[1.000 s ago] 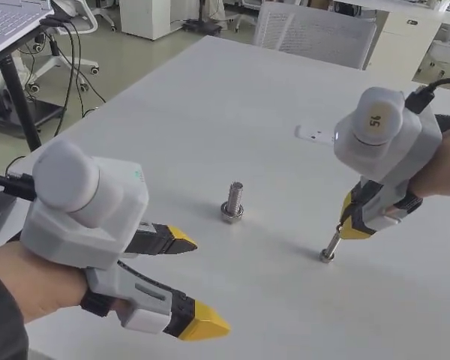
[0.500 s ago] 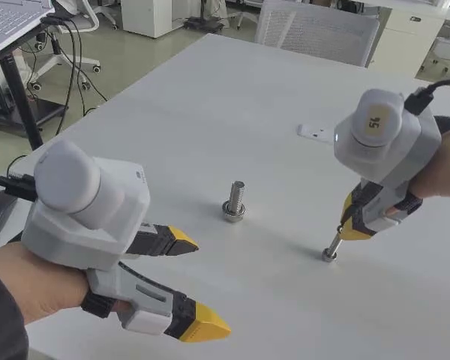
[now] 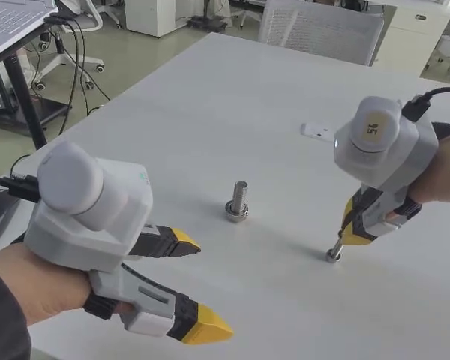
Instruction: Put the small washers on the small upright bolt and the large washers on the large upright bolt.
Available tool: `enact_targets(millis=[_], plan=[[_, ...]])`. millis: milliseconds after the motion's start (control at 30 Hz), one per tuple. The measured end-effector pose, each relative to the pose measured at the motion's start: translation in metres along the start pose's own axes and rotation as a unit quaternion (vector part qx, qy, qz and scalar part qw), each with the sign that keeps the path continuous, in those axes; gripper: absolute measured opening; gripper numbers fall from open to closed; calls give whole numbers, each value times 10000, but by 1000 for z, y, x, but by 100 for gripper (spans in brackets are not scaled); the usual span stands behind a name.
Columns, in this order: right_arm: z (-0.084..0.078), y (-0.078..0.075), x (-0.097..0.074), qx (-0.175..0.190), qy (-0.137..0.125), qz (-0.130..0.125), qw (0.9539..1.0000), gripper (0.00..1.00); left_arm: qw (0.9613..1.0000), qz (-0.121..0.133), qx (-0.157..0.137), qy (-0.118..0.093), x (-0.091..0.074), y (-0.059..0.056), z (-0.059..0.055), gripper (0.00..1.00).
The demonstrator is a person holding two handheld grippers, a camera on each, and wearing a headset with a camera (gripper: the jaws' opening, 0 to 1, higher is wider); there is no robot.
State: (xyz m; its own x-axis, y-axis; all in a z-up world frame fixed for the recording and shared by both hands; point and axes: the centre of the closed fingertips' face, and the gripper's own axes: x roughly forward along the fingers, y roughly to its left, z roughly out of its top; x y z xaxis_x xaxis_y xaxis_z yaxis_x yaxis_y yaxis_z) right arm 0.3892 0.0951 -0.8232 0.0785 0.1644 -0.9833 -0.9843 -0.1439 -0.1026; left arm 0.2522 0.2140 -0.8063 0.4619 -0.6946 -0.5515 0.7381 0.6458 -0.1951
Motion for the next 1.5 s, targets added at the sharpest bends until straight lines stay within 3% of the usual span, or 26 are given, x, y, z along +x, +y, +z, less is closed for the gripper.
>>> enact_targets(millis=[867, 1500], plan=[[-3, 4, 35, -30, 164, 243, 9996, 14, 10000, 13, -55, 31, 1, 2, -3, 67], [-3, 5, 36, 20, 122, 299, 9995, 15, 10000, 3, -67, 62, 2, 1, -3, 67]])
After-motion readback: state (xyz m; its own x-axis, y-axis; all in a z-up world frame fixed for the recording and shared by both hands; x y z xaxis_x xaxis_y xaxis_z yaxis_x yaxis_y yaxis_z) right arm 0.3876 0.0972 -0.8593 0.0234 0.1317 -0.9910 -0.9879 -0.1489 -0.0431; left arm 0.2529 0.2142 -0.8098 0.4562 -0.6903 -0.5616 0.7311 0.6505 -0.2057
